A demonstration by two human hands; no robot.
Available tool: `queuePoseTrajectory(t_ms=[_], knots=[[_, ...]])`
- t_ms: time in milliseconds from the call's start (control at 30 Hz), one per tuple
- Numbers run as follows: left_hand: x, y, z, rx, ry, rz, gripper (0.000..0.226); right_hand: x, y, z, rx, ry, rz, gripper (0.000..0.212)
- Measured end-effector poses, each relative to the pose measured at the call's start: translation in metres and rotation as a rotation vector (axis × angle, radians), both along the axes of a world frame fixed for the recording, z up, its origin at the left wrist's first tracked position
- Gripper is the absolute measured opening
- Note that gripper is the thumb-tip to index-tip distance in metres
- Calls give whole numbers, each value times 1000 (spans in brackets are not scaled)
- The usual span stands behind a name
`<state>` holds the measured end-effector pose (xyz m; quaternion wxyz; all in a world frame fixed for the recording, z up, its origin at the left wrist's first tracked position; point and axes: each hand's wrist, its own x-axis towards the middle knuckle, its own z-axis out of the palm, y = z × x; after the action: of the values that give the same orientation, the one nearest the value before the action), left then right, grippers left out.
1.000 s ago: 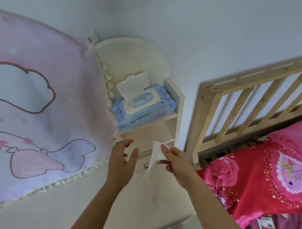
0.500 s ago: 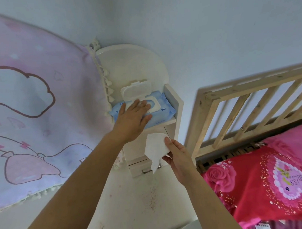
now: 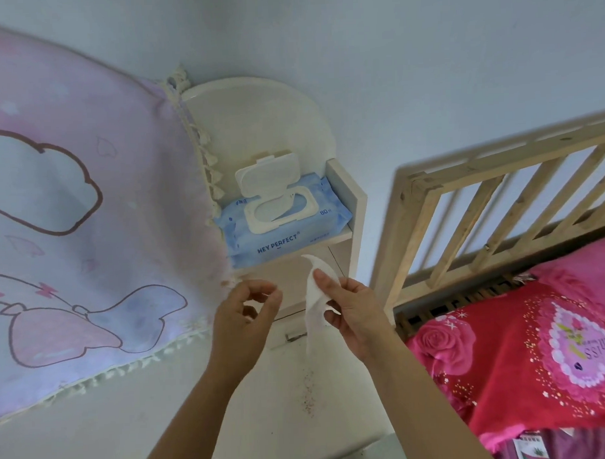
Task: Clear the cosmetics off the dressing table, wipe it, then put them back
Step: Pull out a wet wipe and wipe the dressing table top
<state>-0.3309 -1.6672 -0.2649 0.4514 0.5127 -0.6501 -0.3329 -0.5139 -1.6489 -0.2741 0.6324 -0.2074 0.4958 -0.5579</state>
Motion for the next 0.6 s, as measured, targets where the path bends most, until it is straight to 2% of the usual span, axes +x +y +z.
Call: queuePoseTrajectory(t_ms=[33, 100, 167, 200, 333, 500, 600], knots=[[1, 4, -2, 106, 47, -60, 7, 2, -1, 0, 9, -23, -9, 51], [2, 8, -6, 281, 94, -197, 24, 6, -1, 0, 7, -73, 6, 54], [4, 11, -10, 379, 105, -294, 39, 10, -1, 1, 3, -85, 52, 58], [4, 11, -11, 389, 122, -312, 37, 11, -1, 1, 1, -92, 65, 61], [7, 12, -15, 427, 280, -229, 22, 15, 0, -1, -22, -171, 15, 70], [16, 7, -15, 629, 689, -101, 12, 7, 1, -5, 10, -193, -91, 58], [20, 5, -14, 620, 723, -28, 16, -1, 2, -5, 61, -213, -65, 56]])
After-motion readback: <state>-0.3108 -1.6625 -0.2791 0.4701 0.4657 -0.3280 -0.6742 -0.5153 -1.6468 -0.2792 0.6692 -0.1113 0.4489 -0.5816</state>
